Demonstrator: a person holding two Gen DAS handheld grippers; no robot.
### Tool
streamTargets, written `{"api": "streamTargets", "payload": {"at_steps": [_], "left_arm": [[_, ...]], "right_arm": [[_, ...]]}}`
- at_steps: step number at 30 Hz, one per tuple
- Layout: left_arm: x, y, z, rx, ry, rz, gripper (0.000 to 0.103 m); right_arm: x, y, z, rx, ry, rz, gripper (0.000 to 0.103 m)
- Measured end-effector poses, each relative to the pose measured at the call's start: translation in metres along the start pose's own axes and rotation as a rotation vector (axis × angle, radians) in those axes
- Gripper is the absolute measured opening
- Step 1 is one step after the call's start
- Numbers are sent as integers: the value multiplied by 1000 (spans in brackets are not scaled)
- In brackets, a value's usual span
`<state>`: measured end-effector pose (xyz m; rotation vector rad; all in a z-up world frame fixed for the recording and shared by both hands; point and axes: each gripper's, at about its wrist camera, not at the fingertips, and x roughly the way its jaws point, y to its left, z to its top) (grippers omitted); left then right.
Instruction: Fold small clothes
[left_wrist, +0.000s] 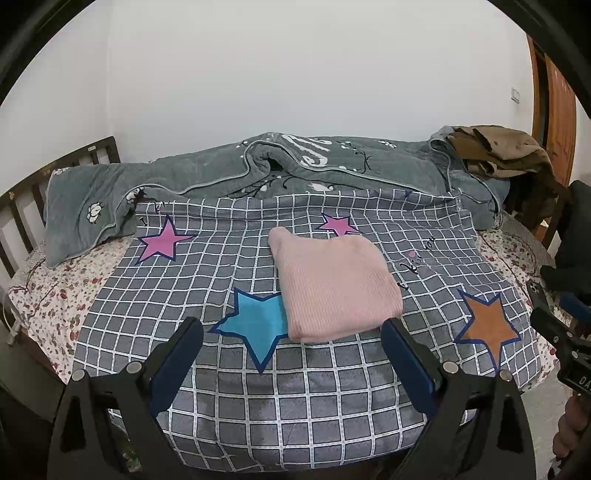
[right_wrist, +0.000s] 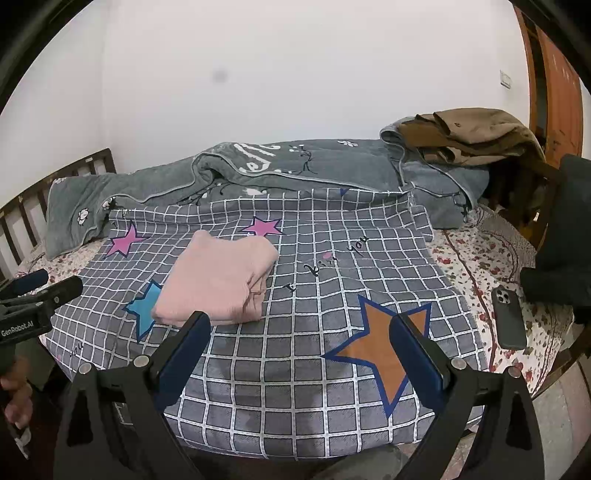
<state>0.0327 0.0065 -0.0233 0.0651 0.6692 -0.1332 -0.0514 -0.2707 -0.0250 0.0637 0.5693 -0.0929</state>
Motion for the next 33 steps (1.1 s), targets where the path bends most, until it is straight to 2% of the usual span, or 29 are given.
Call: {"api": "streamTargets", "payload": {"at_steps": [33], "left_arm": [[-8,3,2,-15,-12,4,98]], "right_arm": [[-12,-2,4,4,-16,-1,96]]}}
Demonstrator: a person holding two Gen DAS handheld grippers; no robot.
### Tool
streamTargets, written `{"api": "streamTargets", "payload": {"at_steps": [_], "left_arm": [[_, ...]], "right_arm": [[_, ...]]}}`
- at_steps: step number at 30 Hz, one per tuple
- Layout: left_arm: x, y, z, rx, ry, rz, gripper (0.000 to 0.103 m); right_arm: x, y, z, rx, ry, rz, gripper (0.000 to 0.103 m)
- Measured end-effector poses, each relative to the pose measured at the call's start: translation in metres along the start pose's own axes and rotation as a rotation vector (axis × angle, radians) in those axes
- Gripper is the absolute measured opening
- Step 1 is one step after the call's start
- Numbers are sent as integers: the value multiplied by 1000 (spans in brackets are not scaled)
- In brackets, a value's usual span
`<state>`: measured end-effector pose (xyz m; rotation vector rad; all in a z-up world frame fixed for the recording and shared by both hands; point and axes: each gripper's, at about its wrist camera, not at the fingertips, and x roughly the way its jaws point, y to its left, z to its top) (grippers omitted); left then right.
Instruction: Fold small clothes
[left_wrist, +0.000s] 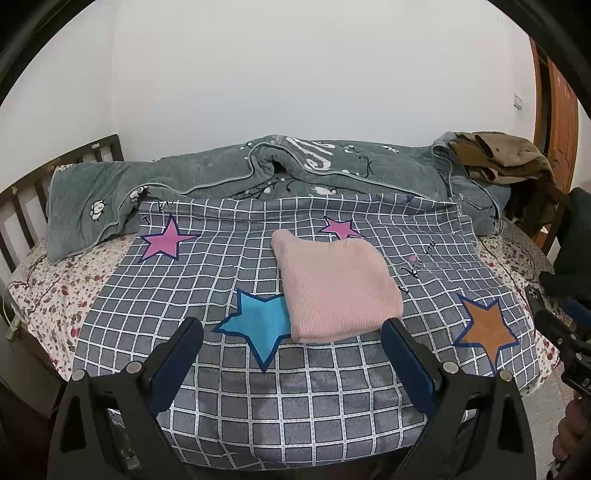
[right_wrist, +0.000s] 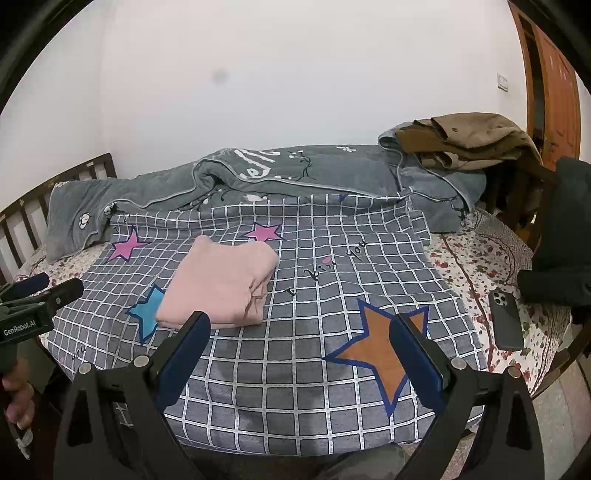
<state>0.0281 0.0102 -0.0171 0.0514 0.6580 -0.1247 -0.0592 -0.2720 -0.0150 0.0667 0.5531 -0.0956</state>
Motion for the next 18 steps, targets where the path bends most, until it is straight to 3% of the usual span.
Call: {"api": "streamTargets", "payload": {"at_steps": [18], "left_arm": [[-1,-1,0,-9,-2,-4,98]], "right_arm": [[-2,2,-1,-2,-2,0,96]]}}
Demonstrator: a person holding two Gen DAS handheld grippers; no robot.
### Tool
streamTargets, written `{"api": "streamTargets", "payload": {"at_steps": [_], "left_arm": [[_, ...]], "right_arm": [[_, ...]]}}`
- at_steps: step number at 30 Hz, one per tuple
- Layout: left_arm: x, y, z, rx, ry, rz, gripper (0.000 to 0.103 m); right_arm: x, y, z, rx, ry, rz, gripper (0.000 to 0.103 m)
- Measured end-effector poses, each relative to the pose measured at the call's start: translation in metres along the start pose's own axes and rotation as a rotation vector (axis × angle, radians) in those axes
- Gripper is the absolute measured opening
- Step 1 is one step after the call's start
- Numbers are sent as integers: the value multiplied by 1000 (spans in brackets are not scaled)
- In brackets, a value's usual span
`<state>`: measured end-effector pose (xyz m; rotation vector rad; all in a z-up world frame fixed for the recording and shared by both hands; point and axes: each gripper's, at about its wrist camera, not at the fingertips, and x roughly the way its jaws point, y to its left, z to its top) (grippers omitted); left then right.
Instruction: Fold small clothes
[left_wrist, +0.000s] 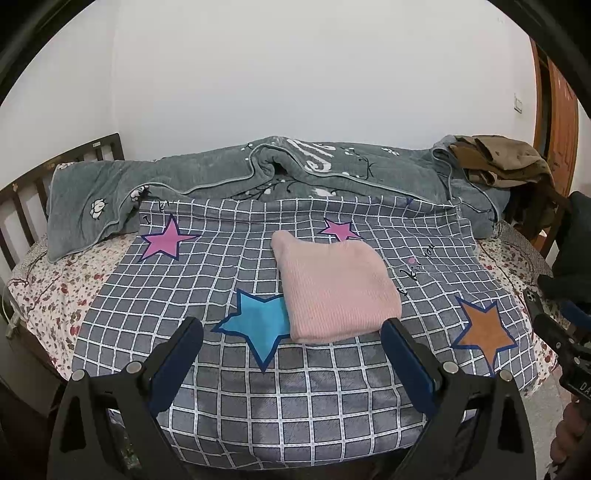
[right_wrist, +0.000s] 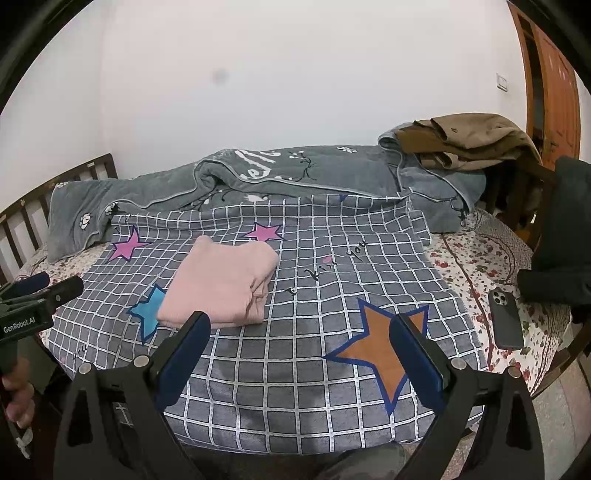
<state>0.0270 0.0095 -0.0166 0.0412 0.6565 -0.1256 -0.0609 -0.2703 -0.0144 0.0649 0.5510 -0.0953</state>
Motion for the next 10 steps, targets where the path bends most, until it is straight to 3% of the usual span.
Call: {"api": "streamTargets", "payload": {"at_steps": [10], "left_arm": [[0,0,1,-5,-2,-8,98]], "right_arm": [[-1,2,-1,-2,-2,-1,96]]}}
